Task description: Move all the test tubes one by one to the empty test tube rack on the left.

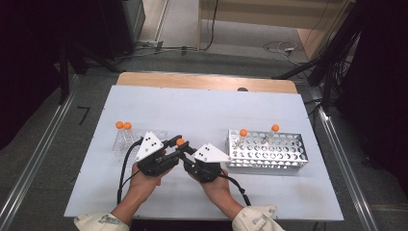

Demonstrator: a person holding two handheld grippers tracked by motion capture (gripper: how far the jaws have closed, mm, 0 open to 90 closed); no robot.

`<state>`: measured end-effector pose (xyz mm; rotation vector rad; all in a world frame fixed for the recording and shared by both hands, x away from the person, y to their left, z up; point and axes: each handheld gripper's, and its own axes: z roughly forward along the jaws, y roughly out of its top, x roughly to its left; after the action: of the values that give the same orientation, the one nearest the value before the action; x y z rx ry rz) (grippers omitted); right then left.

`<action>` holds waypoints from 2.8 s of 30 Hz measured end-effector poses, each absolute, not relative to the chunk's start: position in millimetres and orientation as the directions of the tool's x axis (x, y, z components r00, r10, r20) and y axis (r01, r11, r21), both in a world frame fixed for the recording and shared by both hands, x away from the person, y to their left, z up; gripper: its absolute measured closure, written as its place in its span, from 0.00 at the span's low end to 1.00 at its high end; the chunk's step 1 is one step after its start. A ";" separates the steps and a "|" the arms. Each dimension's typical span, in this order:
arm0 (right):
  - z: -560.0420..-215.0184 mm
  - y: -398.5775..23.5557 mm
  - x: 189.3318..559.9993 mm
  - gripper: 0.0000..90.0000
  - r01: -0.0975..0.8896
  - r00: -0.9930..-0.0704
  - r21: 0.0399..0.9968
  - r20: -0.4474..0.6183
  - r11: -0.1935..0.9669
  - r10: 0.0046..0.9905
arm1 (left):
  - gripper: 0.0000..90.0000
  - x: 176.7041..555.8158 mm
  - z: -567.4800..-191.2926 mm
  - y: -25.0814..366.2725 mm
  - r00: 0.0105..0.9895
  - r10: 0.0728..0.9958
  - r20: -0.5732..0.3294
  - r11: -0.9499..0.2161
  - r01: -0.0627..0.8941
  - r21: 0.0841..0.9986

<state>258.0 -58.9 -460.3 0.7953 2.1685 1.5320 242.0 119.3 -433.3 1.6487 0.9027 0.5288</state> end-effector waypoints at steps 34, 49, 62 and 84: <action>-458.4 -93.5 255.7 0.37 0.267 -0.780 0.931 0.058 0.248 0.623 | 0.77 250.4 -400.0 184.3 0.449 0.875 -0.179 0.068 0.252 0.965; -460.9 -95.6 254.8 0.36 0.275 -0.780 0.926 0.058 0.259 0.623 | 0.77 256.8 -394.8 220.4 0.332 0.930 -0.158 0.090 0.212 0.973; -461.8 -95.0 254.7 0.37 0.278 -0.782 0.925 0.061 0.260 0.620 | 0.77 268.1 -406.5 227.3 0.276 0.956 -0.097 0.035 0.219 0.975; -459.9 -97.3 254.6 0.38 0.276 -0.781 0.928 0.065 0.249 0.621 | 0.77 277.9 -433.9 222.1 0.264 0.962 -0.074 -0.004 0.285 0.959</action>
<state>254.6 -97.3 -459.9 0.8271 2.2119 1.5427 277.9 222.1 -433.9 1.5048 1.2156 0.8262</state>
